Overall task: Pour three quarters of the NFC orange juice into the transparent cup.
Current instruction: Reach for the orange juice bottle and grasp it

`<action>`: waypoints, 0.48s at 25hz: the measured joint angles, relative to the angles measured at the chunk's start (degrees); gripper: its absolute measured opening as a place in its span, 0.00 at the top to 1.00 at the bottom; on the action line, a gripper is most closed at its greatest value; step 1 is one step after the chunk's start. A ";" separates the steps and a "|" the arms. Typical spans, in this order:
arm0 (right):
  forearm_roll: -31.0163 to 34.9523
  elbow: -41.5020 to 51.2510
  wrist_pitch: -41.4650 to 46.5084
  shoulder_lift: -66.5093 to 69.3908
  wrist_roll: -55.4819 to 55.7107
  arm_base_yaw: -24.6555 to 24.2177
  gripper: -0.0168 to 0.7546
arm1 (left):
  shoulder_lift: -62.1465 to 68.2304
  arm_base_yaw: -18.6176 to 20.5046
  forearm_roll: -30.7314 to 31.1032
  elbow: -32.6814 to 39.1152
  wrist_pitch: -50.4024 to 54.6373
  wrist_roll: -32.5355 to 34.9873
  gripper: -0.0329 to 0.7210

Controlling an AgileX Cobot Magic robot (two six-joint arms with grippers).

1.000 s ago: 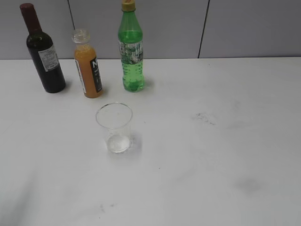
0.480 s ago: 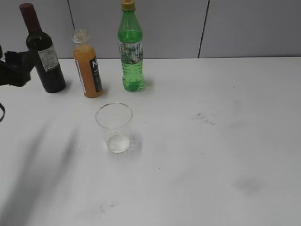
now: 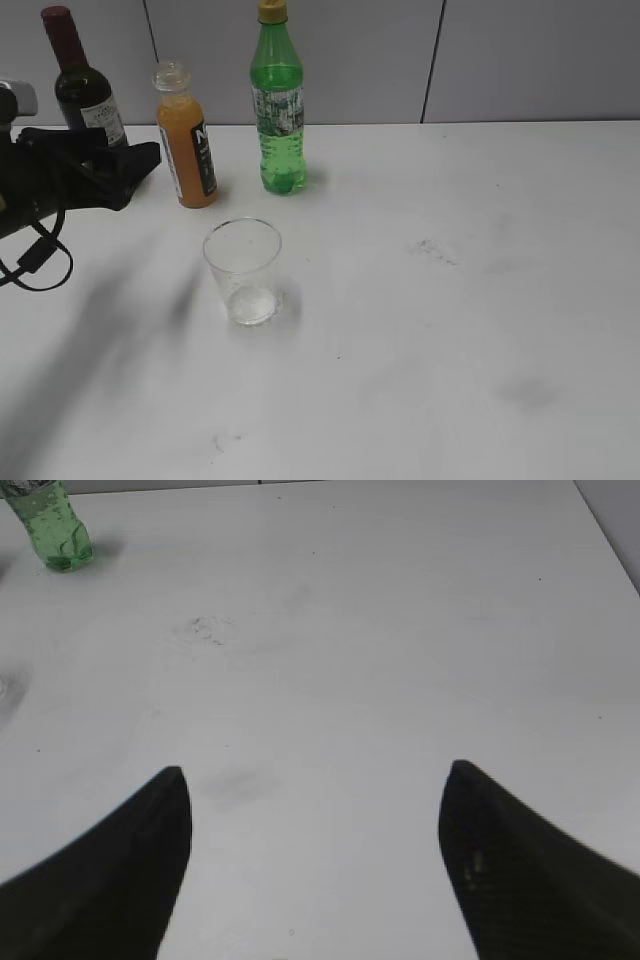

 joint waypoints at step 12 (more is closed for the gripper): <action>0.00 0.00 0.00 0.00 0.00 0.00 0.21 | 14.19 1.80 9.42 -12.50 -1.10 -4.20 0.04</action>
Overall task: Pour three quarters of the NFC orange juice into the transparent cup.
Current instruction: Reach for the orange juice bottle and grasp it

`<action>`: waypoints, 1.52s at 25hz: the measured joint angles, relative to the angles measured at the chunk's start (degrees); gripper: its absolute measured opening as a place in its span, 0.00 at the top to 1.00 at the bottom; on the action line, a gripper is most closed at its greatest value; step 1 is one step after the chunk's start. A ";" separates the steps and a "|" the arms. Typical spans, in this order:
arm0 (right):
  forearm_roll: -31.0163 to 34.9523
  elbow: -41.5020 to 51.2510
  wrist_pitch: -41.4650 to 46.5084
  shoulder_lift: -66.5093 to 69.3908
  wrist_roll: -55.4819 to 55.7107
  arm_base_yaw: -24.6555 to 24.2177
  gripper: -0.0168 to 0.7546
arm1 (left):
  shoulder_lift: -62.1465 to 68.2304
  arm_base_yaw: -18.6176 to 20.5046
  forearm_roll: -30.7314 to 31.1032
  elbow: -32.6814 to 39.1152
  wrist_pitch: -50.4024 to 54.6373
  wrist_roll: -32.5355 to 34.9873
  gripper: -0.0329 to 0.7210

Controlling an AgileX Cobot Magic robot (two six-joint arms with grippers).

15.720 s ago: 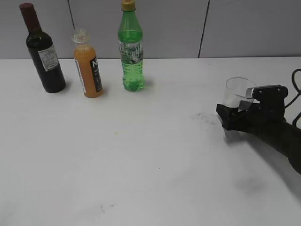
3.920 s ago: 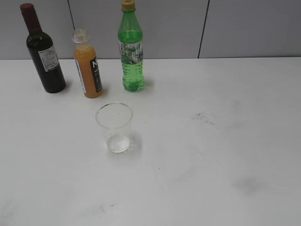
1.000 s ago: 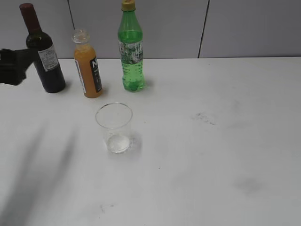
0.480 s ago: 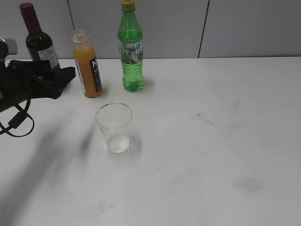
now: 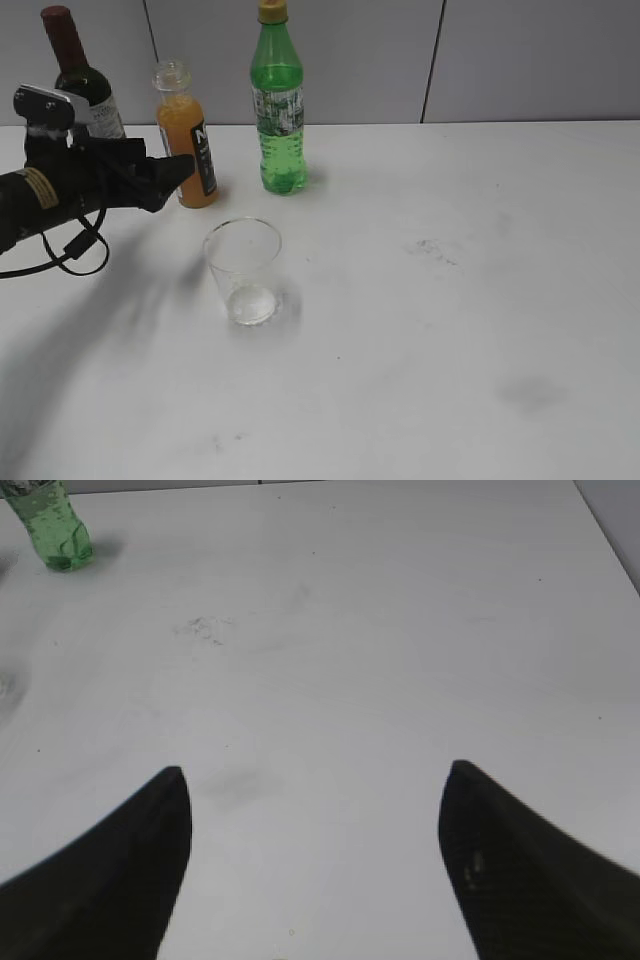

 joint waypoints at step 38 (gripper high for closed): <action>0.00 0.00 0.00 0.00 0.00 0.00 0.21 | 17.00 -1.59 -1.95 -21.28 1.94 -1.85 0.07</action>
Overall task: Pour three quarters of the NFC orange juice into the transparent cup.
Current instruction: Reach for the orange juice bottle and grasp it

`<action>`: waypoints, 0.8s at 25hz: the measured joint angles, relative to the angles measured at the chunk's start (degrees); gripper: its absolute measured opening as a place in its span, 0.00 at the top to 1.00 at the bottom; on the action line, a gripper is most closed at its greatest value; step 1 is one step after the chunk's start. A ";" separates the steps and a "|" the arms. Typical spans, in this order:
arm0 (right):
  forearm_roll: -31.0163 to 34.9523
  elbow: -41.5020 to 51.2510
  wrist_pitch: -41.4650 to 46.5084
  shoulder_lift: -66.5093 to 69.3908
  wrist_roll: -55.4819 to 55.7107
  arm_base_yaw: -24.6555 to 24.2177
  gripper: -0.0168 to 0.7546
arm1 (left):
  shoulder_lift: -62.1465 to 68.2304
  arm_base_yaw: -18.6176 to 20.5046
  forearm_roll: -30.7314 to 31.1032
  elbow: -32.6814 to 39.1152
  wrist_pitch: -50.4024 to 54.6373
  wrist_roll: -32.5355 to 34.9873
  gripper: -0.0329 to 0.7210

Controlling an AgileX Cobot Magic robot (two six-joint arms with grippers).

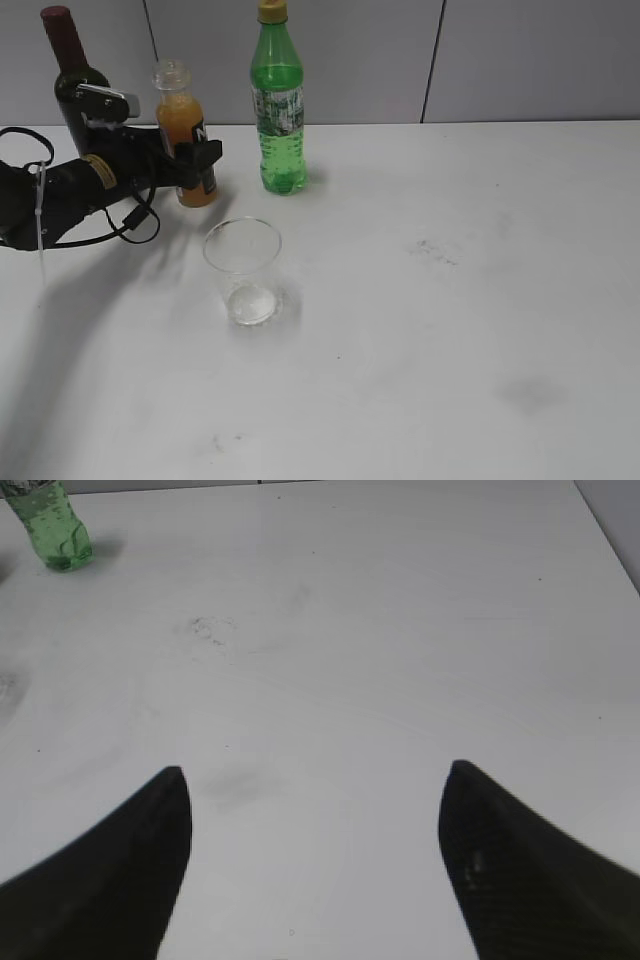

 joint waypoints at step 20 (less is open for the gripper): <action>0.00 0.00 0.00 0.00 0.00 0.00 0.21 | 3.26 0.00 2.27 -0.13 -3.99 -0.16 0.32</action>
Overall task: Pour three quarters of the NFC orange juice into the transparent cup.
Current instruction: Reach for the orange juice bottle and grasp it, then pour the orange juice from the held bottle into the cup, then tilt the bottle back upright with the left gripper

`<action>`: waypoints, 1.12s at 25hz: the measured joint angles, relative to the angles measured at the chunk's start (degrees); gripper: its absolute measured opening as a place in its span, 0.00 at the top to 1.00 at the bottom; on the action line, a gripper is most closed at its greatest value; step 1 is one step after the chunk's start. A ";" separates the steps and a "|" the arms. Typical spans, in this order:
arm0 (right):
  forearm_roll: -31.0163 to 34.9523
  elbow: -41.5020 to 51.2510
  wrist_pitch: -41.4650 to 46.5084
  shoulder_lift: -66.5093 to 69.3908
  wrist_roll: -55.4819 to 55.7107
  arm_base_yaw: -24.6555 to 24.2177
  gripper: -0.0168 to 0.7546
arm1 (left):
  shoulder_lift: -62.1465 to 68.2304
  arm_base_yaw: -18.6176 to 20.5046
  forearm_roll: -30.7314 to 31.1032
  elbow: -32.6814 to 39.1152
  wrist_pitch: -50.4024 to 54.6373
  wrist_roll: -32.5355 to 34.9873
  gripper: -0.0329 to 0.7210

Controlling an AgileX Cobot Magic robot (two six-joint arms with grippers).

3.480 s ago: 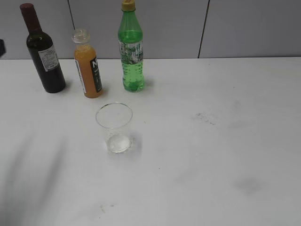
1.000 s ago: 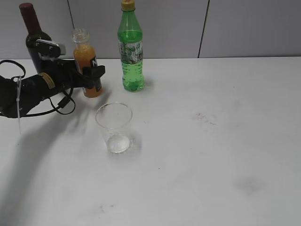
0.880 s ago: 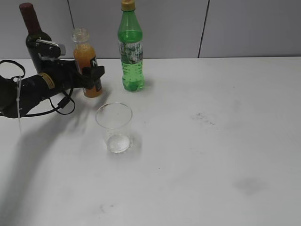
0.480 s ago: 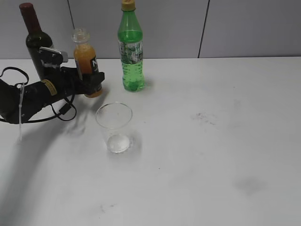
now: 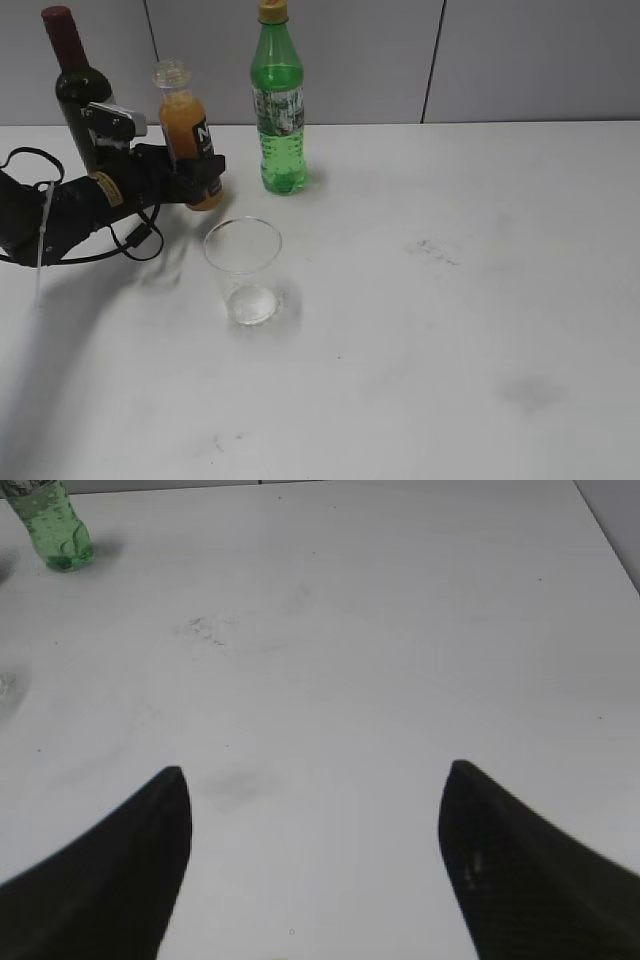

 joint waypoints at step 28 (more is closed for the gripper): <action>0.00 0.00 0.00 0.00 0.00 0.00 0.21 | -30.36 -3.26 -18.28 41.35 0.63 22.77 0.32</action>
